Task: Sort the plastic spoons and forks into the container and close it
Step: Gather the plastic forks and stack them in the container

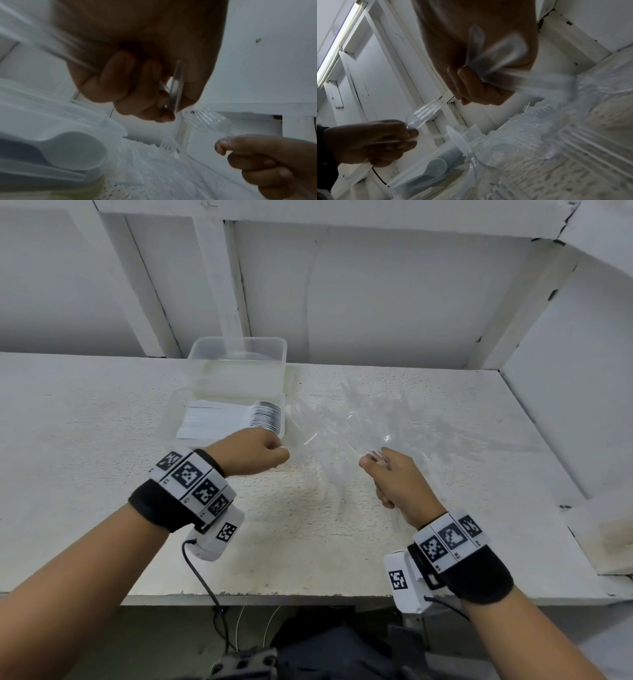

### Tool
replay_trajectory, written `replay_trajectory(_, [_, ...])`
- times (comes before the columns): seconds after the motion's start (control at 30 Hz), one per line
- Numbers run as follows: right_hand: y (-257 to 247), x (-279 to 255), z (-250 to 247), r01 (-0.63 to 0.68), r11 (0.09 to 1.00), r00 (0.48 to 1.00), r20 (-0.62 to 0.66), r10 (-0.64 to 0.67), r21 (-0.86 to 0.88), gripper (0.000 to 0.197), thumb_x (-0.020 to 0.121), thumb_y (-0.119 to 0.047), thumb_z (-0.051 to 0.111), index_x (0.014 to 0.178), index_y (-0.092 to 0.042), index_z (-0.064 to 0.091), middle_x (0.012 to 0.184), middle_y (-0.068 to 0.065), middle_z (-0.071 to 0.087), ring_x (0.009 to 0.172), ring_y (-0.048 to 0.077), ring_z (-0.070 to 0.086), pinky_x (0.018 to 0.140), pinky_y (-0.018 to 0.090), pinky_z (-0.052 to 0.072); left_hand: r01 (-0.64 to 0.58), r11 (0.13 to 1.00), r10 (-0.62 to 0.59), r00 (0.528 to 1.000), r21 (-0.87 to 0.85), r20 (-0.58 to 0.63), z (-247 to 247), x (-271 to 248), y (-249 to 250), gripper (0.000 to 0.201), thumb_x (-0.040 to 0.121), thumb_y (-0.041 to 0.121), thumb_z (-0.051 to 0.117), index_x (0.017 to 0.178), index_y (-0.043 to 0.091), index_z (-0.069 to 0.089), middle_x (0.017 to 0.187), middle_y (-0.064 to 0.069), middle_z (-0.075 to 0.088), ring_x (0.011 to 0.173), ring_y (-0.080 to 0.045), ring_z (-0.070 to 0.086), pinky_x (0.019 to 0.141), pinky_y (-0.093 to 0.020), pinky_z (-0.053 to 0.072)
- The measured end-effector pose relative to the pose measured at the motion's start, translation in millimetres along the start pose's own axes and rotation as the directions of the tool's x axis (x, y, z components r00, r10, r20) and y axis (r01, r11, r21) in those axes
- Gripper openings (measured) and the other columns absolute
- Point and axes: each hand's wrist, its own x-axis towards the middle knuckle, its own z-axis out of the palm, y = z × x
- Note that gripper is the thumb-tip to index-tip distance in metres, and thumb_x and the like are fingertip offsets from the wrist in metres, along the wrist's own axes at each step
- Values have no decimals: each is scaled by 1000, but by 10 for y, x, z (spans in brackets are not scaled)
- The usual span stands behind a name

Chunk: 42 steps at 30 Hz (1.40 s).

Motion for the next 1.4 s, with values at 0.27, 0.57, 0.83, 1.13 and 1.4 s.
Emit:
replay_trajectory(0.27, [-155, 38, 84, 30, 985, 996, -91, -15, 167, 29, 94, -33, 51, 103, -7, 59, 81, -3, 67, 38, 7, 27, 37, 18, 22, -121, 911, 65, 986, -394, -151, 88, -195, -182, 24, 93, 15, 51, 70, 14, 59, 47, 10, 38, 38, -2, 35, 41, -12, 29])
replay_trajectory(0.57, [-386, 28, 196, 100, 924, 992, -107, -64, 369, 22, 92, -34, 55, 86, -13, 59, 92, -4, 73, 35, 5, 24, 34, 16, 20, -165, 822, 174, 984, -545, -34, 345, -214, -127, 23, 95, 16, 49, 75, 19, 60, 49, 15, 47, 43, -2, 37, 41, -13, 29])
replay_trajectory(0.83, [-487, 58, 130, 122, 890, 977, -209, -31, 440, 9, 90, -17, 59, 81, -14, 60, 78, 3, 70, 32, 4, 24, 34, 16, 20, -137, 816, 140, 989, -561, -39, 420, -165, -78, 15, 93, 39, 52, 98, 25, 53, 75, 10, 50, 49, 1, 41, 47, -14, 34])
replay_trajectory(1.13, [-494, 58, 48, 209, 909, 945, -312, -93, 360, 12, 91, -16, 56, 79, -18, 57, 78, 3, 66, 33, 3, 30, 34, 15, 24, -131, 655, -4, 984, -744, -177, 428, -53, 58, 33, 101, 25, 32, 89, 17, 62, 68, 4, 45, 58, -8, 40, 52, -19, 33])
replay_trajectory(1.4, [-450, 11, 128, 250, 951, 956, -200, -214, 181, 10, 91, -15, 55, 81, -14, 54, 79, 6, 67, 37, -3, 46, 37, 8, 31, -108, 566, -69, 982, -817, -177, 455, 32, 171, 25, 100, 18, 39, 78, 13, 50, 71, -1, 59, 65, -14, 60, 61, -26, 47])
